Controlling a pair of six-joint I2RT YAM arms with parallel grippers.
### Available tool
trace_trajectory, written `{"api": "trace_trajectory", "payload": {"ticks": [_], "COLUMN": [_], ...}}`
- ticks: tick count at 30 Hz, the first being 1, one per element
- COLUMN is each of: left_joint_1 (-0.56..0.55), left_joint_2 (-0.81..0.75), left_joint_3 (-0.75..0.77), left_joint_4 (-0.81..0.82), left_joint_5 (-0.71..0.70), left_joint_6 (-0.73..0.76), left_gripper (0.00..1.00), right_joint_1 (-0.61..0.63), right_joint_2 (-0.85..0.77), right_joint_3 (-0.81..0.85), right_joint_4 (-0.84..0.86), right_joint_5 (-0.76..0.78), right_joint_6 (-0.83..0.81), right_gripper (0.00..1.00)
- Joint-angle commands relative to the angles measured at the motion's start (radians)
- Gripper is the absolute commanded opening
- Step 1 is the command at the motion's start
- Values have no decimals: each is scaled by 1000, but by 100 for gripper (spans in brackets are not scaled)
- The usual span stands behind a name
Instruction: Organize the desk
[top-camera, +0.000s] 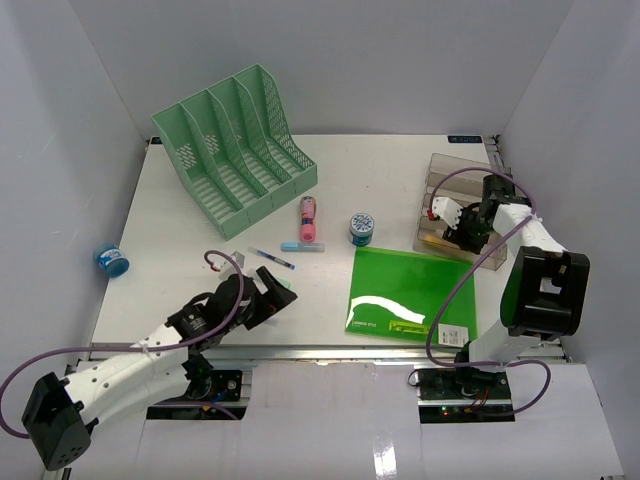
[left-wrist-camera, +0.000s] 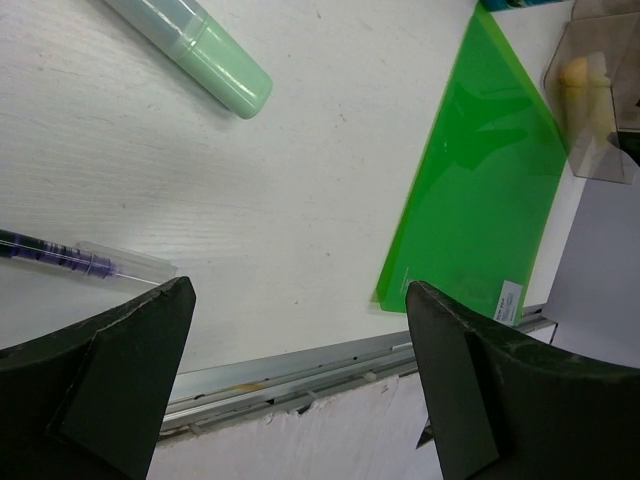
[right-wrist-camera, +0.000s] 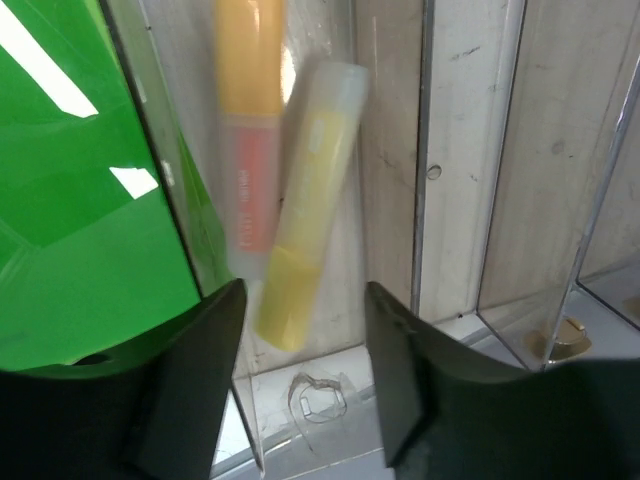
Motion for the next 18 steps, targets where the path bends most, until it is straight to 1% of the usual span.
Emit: {"api": "trace_trajectory", "payload": {"ticks": [1, 5, 8, 12, 15, 18], "left_joint_1": [36, 83, 121, 168, 216, 255], "left_joint_2": [57, 90, 121, 175, 222, 313], "left_joint_3": [59, 73, 79, 96, 125, 171], "left_joint_4": [39, 53, 56, 41, 13, -31], "left_joint_5": [37, 76, 117, 153, 168, 157], "left_joint_6": [20, 34, 40, 46, 52, 52], "left_gripper": [98, 98, 97, 95, 91, 87], "right_joint_1": [-4, -13, -19, -23, -23, -20], "right_joint_2": [0, -33, -84, -203, -281, -393], "right_joint_3": [27, 29, 39, 68, 70, 21], "right_joint_4": [-3, -8, -27, -123, -243, -344], "right_joint_5": [-17, -38, -61, -167, -324, -557], "right_joint_6": [5, 8, 28, 69, 92, 114], "right_gripper": [62, 66, 67, 67, 69, 73]}}
